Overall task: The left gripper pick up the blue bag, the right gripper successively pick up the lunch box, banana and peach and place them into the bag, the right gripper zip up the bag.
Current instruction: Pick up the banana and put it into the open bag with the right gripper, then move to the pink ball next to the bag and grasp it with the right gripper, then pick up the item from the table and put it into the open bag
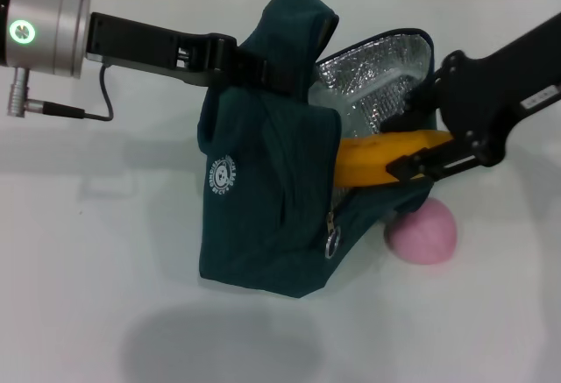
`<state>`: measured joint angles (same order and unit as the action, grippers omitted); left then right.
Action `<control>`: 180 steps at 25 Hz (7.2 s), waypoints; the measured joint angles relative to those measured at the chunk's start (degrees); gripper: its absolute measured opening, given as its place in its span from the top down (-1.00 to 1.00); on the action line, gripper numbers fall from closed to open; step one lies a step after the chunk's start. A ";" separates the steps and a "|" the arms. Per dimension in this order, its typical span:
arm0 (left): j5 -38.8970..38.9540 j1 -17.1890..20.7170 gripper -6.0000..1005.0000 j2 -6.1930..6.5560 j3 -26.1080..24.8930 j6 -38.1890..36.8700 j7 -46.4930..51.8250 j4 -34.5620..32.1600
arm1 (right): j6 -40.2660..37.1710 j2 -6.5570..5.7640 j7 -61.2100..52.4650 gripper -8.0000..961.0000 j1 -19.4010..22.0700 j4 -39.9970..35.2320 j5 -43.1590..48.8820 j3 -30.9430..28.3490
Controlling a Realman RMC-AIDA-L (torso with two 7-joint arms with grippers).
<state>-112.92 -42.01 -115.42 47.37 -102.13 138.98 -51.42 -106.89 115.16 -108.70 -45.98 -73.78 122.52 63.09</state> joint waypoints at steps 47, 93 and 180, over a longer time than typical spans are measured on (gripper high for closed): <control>0.03 6.74 0.92 -0.91 -0.60 6.46 -4.21 0.61 | 2.33 0.36 6.02 -0.85 17.97 -2.02 -8.15 -8.56; 1.74 8.80 0.92 -1.56 -0.70 10.61 -7.97 2.82 | 7.46 -0.45 29.45 -0.84 25.46 25.14 -13.00 -17.24; 3.24 8.19 0.92 -1.89 -0.42 10.28 -9.43 4.12 | 8.90 0.60 33.10 0.92 14.87 21.19 -37.45 -13.78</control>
<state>-109.68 -33.83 -117.32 46.95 -91.84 129.55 -47.30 -97.98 115.76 -75.60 -31.11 -52.59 85.07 49.31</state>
